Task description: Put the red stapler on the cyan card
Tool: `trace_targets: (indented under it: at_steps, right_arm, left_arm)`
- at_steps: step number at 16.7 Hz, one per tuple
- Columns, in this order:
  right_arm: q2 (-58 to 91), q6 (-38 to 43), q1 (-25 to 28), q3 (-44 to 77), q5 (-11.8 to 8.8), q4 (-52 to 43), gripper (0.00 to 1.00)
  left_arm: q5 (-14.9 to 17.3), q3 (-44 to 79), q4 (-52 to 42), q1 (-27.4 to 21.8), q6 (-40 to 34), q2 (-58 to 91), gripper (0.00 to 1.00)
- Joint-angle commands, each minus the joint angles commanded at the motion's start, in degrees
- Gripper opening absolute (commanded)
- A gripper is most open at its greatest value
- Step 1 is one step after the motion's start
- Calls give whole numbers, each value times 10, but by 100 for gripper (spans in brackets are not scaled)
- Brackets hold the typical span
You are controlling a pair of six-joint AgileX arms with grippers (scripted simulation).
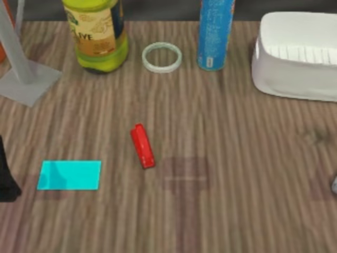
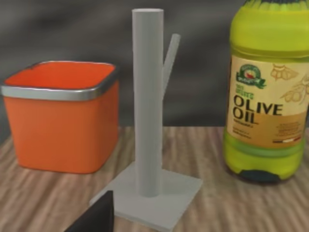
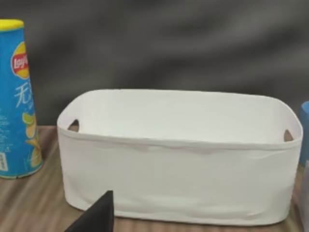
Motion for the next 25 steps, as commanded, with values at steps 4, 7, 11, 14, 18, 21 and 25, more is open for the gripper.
trace_targets:
  at_steps: [4, 7, 11, 14, 18, 21, 25]
  right_arm:
    - [0, 0, 0, 0, 0, 0, 100]
    - [0, 0, 0, 0, 0, 0, 100]
    - [0, 0, 0, 0, 0, 0, 100]
    - [0, 0, 0, 0, 0, 0, 100]
    - [0, 0, 0, 0, 0, 0, 100]
    - [0, 0, 0, 0, 0, 0, 100]
    - [0, 0, 0, 0, 0, 0, 100]
  left_arm:
    - [1, 17, -13, -6, -8, 17, 100]
    - [3, 88, -64, -28, -41, 89, 100]
    - [3, 258, -181, -70, -110, 269, 100]
    - [2, 423, -295, -108, -172, 452, 100]
    - [0, 654, -461, -163, -260, 718, 100]
    - [-1, 824, -578, -202, -323, 913, 100]
    - [0, 1018, -703, -248, -395, 1128, 100]
